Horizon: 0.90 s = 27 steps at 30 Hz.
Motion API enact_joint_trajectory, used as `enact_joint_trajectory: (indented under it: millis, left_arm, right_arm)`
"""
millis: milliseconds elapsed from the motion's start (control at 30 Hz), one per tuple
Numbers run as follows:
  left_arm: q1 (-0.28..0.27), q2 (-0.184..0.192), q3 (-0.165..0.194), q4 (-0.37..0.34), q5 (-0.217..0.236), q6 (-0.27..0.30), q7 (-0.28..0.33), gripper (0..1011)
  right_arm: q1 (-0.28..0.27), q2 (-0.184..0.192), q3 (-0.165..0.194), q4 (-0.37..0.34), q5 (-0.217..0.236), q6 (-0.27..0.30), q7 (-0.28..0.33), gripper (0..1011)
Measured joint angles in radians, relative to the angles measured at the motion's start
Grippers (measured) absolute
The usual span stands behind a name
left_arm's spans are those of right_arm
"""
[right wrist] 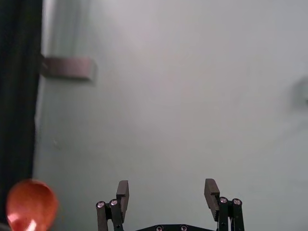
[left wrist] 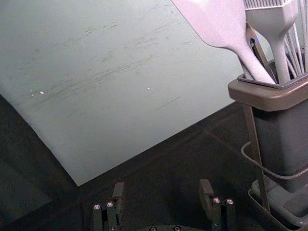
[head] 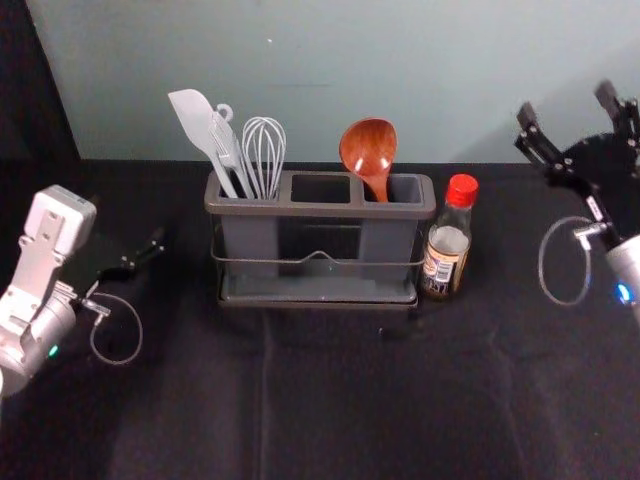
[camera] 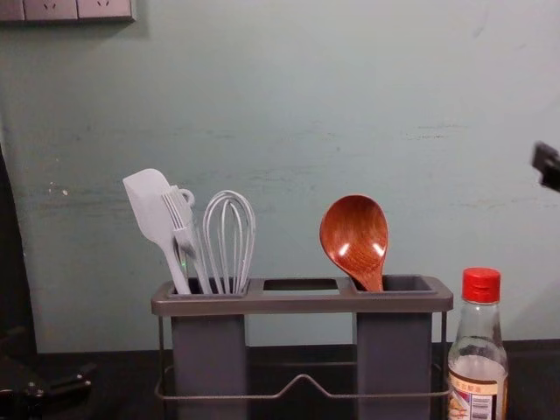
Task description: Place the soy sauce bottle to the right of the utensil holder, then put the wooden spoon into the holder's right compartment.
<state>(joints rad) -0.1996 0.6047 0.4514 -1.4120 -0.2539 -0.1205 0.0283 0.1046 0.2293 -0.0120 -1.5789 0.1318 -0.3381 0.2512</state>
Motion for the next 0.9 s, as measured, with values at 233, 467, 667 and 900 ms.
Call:
enact_joint_trajectory:
  millis: [233,467,667,900]
  left_arm:
    - [0.000,0.000,0.000,0.000,0.000,0.000,0.000,1000]
    - [0.000,0.000,0.000,0.000,0.000,0.000,0.000,1000]
    - [0.000,0.000,0.000,0.000,0.000,0.000,0.000,1000]
    - [0.000,0.000,0.000,0.000,0.000,0.000,0.000,1000]
  right_arm:
    - [-0.026,0.023,0.022,-0.020,-0.025,0.142,-0.035,1002]
    - [-0.032,0.071,0.009,0.016,-0.079,0.217,-0.032,1003]
    - [-0.034,0.096,-0.005,0.066,-0.105,0.241,-0.020,1002]
    - [-0.028,0.103,-0.014,0.095,-0.097,0.246,0.000,1002]
